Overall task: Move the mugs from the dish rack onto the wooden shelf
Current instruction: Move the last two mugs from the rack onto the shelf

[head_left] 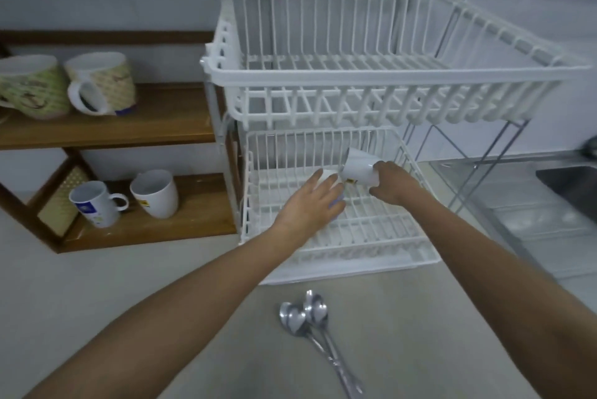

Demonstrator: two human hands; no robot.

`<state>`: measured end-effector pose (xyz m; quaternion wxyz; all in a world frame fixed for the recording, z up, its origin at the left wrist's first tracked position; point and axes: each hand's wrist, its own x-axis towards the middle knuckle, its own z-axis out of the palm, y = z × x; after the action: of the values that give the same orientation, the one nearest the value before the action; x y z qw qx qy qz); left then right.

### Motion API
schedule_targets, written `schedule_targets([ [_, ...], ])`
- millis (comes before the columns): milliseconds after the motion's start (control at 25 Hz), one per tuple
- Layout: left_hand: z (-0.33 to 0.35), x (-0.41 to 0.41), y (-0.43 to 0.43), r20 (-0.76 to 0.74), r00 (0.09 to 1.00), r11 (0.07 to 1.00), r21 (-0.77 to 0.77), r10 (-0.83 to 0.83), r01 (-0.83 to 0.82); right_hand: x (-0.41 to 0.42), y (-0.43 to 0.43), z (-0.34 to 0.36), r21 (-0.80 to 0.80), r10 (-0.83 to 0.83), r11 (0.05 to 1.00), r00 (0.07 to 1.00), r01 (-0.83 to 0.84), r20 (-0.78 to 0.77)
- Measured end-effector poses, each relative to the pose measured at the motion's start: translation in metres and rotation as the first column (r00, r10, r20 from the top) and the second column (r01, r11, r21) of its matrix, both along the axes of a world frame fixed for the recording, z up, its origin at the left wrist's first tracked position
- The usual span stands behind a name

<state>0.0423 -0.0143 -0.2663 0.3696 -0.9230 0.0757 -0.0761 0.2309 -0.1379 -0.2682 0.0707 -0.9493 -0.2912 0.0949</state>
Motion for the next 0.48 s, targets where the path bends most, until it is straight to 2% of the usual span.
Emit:
schedule_targets([
  [40,-0.003,0.012,-0.002,-0.123,0.991,0.987,0.154,0.059,-0.040,0.008,0.003,-0.003,-0.043,0.036,0.998,0.999,-0.035,0.017],
  [120,-0.008,0.029,-0.009,-0.214,0.964,0.878,0.478,0.156,-0.037,0.020,0.008,-0.011,-0.100,0.098,0.991,0.989,-0.087,0.114],
  [200,-0.009,0.040,-0.016,-0.254,0.935,0.755,0.655,0.247,-0.022,0.030,0.014,-0.019,-0.109,0.135,0.987,0.973,-0.116,0.188],
  [360,-0.011,0.056,-0.019,-0.315,0.913,0.722,0.691,0.259,0.033,0.049,0.029,-0.027,-0.024,0.186,0.983,0.966,-0.185,0.180],
  [480,-0.017,0.060,-0.017,-0.324,0.913,0.748,0.663,0.248,0.032,0.055,0.040,-0.036,-0.039,0.238,0.971,0.958,-0.235,0.161],
])
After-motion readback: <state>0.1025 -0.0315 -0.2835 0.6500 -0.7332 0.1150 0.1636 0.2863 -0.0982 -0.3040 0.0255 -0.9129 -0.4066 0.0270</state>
